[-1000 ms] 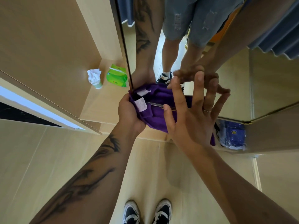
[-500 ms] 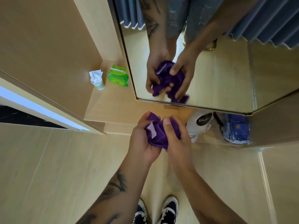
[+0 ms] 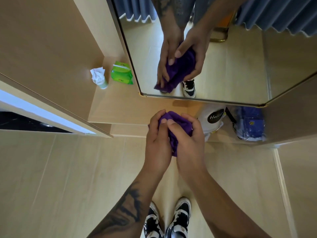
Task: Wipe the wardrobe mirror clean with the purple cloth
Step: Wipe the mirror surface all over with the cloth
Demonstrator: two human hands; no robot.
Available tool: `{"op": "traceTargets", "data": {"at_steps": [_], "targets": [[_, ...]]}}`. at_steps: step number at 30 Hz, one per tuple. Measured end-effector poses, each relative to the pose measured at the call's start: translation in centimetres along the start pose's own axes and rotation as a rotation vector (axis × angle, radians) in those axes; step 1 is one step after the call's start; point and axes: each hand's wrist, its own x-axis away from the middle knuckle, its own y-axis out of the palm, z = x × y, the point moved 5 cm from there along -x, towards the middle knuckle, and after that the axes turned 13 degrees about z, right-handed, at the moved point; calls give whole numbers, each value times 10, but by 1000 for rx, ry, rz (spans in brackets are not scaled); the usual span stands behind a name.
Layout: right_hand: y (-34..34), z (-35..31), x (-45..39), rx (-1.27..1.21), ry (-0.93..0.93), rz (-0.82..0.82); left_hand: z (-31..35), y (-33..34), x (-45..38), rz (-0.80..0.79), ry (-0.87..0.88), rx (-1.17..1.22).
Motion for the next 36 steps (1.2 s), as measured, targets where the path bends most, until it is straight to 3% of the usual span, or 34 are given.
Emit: {"op": "traceTargets", "data": {"at_steps": [5,10,14,16,18,20,22,25,28,31,36], "targets": [[-1,3,-4,0,26,-154,4,-4,-11,-23,-19,-27],[2,5,-7,228,-109,-402,6,-10,-28,-16,-62,-1],[5,-2,-16,424,-265,-445,8,-14,-32,-47,-336,134],[4,-2,-28,372,-212,-377,15,-14,-37,-132,-352,119],[-1,2,-45,201,-47,-216,27,-17,-44,-132,-229,-59],[-8,6,-59,-27,143,-37,40,-26,-57,12,-27,-214],[-14,2,-69,-203,255,88,61,-31,-69,96,194,-238],[-24,-3,-76,-364,380,201,95,-22,-80,42,494,-204],[-25,-11,-75,-558,465,193,112,-8,-82,58,697,-228],[-14,-18,-67,-682,443,129,107,-1,-78,126,737,-218],[26,-6,-49,-556,392,-38,97,3,-71,187,797,-211]]}}
